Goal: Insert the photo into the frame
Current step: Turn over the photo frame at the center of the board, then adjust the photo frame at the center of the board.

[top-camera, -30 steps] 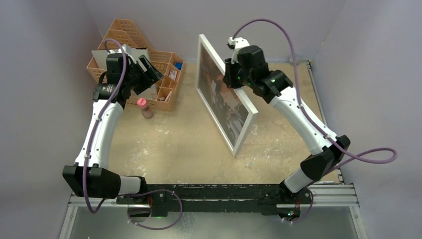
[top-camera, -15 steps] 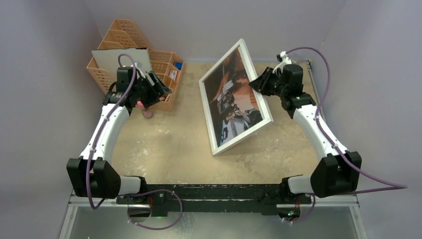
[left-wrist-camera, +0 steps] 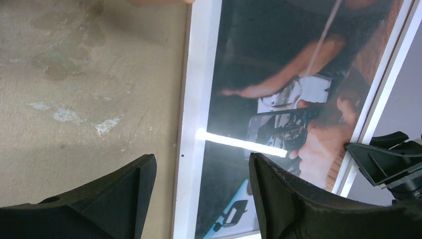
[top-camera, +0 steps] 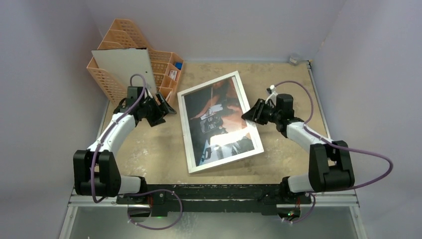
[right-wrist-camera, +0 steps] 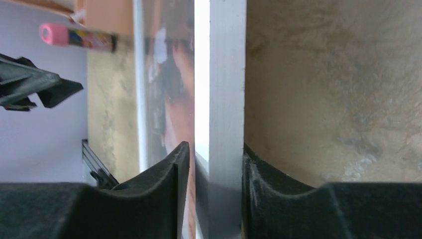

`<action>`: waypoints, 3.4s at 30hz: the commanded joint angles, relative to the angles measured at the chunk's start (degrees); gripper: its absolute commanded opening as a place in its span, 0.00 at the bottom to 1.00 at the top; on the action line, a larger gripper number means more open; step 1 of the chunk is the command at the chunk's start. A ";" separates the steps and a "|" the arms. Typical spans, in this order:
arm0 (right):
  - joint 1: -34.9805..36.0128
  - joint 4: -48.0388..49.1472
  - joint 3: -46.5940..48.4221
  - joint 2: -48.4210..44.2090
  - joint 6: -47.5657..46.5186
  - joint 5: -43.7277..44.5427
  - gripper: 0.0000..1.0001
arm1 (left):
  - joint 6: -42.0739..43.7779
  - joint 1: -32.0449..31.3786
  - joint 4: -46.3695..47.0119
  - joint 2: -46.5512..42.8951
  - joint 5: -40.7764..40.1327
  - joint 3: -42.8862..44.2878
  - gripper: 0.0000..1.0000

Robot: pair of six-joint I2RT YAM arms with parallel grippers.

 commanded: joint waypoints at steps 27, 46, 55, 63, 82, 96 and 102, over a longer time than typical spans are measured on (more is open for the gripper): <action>-2.87 0.68 -3.20 -0.26 -6.51 19.79 0.78 | -8.74 -11.97 1.64 -9.18 -14.28 -17.27 0.71; 1.91 -4.52 41.45 34.87 -5.34 21.14 0.66 | -7.63 -56.09 1.46 -3.67 -16.13 -15.20 0.68; 7.02 -10.03 60.42 50.34 -16.69 26.01 0.66 | -11.34 -61.06 3.10 -0.47 -23.82 -16.94 0.68; 8.10 -18.26 68.07 57.39 -22.66 25.04 0.66 | -14.45 -61.25 -2.84 0.40 -30.72 -15.80 0.68; 2.09 -22.67 36.71 34.68 -9.16 26.16 0.67 | -12.17 -41.23 1.01 2.89 -30.91 -11.92 0.70; 0.35 -17.57 38.54 27.91 -8.15 26.74 0.68 | -12.30 -34.81 2.64 0.44 -28.65 -13.81 0.70; 0.35 -16.05 47.64 36.30 -11.55 31.71 0.69 | -14.14 -34.49 2.97 -3.66 -28.14 -17.45 0.70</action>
